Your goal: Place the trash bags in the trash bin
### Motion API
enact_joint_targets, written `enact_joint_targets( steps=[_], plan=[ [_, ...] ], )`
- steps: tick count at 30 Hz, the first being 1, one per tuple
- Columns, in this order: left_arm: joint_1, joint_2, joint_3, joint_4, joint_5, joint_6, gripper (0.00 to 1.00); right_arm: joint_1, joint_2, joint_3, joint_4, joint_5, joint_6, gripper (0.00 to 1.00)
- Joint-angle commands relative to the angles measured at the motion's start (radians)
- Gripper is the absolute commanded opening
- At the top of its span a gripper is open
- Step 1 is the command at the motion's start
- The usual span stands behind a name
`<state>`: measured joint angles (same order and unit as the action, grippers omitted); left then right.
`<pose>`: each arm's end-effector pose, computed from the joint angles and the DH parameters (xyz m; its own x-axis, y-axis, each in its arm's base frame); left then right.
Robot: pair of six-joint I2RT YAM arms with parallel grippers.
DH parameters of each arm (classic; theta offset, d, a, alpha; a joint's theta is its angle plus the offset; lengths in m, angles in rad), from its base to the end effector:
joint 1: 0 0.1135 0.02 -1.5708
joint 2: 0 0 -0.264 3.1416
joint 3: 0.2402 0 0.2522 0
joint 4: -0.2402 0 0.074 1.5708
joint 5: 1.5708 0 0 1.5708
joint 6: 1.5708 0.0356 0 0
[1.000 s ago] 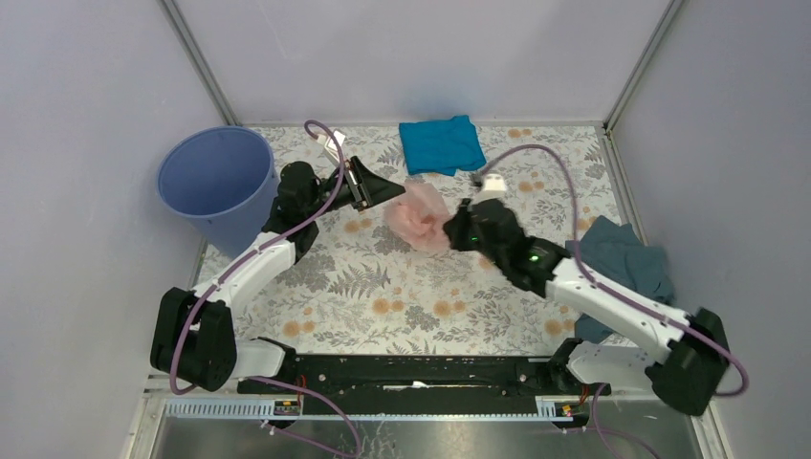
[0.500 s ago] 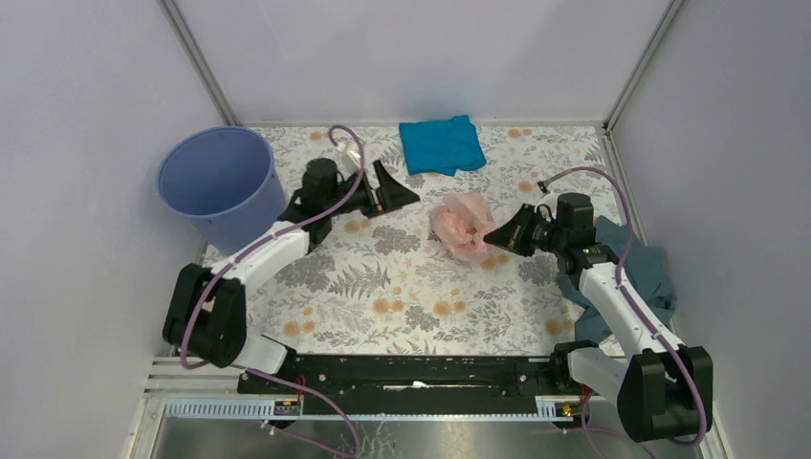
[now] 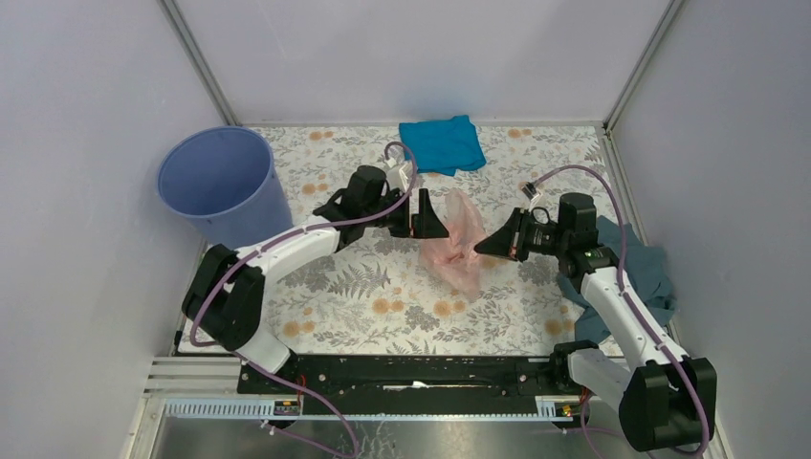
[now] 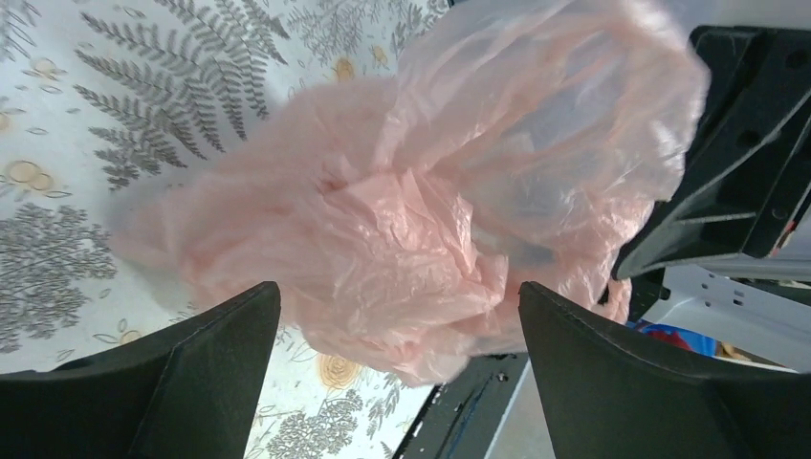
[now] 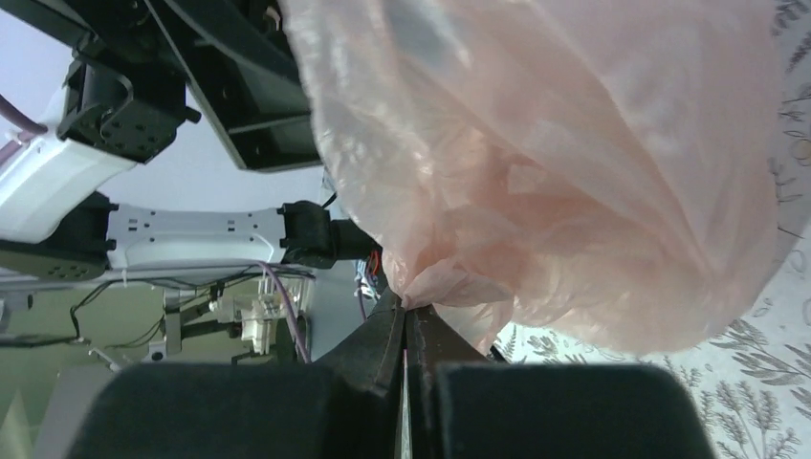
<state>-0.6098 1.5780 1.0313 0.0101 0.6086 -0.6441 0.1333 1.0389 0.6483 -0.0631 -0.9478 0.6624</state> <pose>0.2761 -0.2177 0.2486 -0.8591 -0.0008 -0.5118 0.4462 0.4886 -0.7498 0.2148 0.0580 0.2617 -0.8352 0.2501 -0.4898 -0.3645 0.4153 0.8335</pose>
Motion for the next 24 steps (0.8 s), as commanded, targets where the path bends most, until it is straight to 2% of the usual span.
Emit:
enact_joint_targets(
  steps=[1,4,9,10,11,12,13,15,17,20,21,22,24],
  plan=[
    [0.004,-0.090,0.046,-0.041,-0.086,0.112,0.97,0.052,-0.042,0.051,-0.014,-0.081,-0.038,0.00],
    [0.001,-0.094,0.035,-0.014,-0.063,0.104,0.94,0.109,-0.045,0.083,-0.068,-0.064,-0.081,0.00],
    [-0.004,-0.060,0.047,-0.013,-0.001,0.088,0.91,0.124,-0.058,0.116,-0.133,-0.049,-0.129,0.00],
    [-0.006,-0.057,0.047,-0.013,0.016,0.087,0.87,0.124,-0.062,0.115,-0.131,-0.052,-0.130,0.00],
    [-0.008,-0.056,0.049,-0.013,0.021,0.085,0.79,0.126,-0.063,0.114,-0.129,-0.052,-0.130,0.00],
    [-0.008,-0.059,0.057,-0.025,0.004,0.094,0.66,0.126,-0.064,0.114,-0.130,-0.047,-0.130,0.00],
    [-0.006,-0.068,0.071,-0.067,-0.041,0.115,0.50,0.125,-0.067,0.117,-0.143,-0.031,-0.135,0.00],
    [0.001,-0.105,0.098,-0.153,-0.185,0.161,0.25,0.125,-0.074,0.139,-0.215,0.054,-0.170,0.00],
    [0.002,-0.173,0.103,-0.203,-0.362,0.187,0.01,0.126,-0.080,0.191,-0.356,0.285,-0.221,0.00],
    [-0.015,-0.295,0.072,-0.226,-0.642,0.210,0.00,0.134,-0.078,0.271,-0.530,0.741,-0.276,0.00],
    [-0.028,-0.338,0.061,-0.227,-0.725,0.219,0.00,0.146,-0.077,0.296,-0.551,0.810,-0.289,0.00],
    [-0.050,-0.375,0.051,-0.225,-0.795,0.234,0.00,0.161,-0.079,0.315,-0.552,0.824,-0.297,0.00],
    [-0.099,-0.437,0.043,-0.220,-0.898,0.265,0.00,0.188,-0.084,0.340,-0.499,0.757,-0.286,0.00]
  ],
)
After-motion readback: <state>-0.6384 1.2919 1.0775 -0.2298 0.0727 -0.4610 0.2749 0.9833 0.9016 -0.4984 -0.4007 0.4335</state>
